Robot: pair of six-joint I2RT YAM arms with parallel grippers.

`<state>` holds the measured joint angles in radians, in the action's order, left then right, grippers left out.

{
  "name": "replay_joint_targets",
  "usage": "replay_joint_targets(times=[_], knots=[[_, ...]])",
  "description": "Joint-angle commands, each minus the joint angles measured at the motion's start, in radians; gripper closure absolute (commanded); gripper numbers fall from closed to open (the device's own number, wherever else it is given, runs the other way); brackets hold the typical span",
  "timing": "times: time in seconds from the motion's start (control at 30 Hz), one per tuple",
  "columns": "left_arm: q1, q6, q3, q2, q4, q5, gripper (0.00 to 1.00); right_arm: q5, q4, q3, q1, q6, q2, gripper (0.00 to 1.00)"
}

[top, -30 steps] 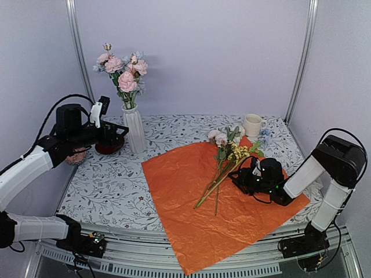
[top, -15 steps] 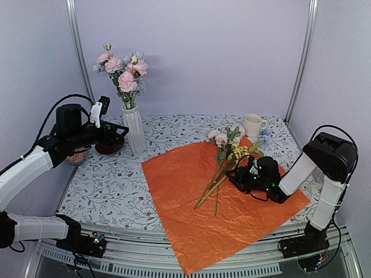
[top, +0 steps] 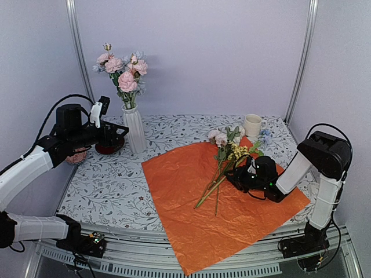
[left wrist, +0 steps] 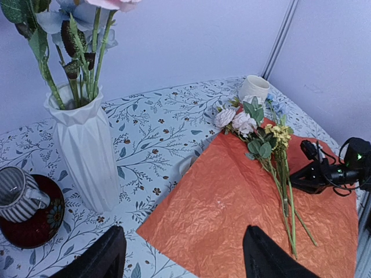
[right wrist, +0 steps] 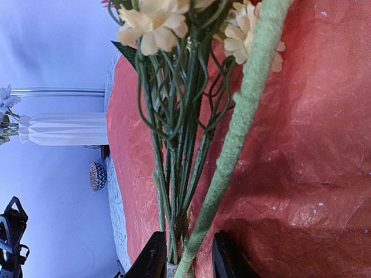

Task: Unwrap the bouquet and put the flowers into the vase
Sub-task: Pick up the fake flower from the flattened wrapping paper.

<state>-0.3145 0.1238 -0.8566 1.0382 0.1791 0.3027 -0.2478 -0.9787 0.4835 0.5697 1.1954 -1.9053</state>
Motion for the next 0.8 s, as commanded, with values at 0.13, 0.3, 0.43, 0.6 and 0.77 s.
replay_joint_targets(times=[0.13,0.3,0.43,0.6,0.77], knots=[[-0.011,-0.012,0.010,0.000,-0.001,0.009,0.29,-0.013,-0.035,0.016,-0.008,0.010,-0.018,0.75],[-0.010,-0.012,0.010,0.000,-0.002,0.008,0.29,-0.014,-0.035,0.020,-0.011,0.014,-0.026,0.75],[-0.010,-0.013,0.010,0.000,-0.001,0.008,0.29,-0.013,-0.034,0.024,-0.013,0.026,-0.040,0.75],[-0.011,-0.012,0.010,0.001,-0.002,0.009,0.29,-0.018,-0.048,0.031,-0.013,0.038,-0.063,0.75],[-0.010,-0.012,0.010,0.000,-0.002,0.010,0.29,-0.033,-0.062,0.042,-0.013,0.045,-0.081,0.76]])
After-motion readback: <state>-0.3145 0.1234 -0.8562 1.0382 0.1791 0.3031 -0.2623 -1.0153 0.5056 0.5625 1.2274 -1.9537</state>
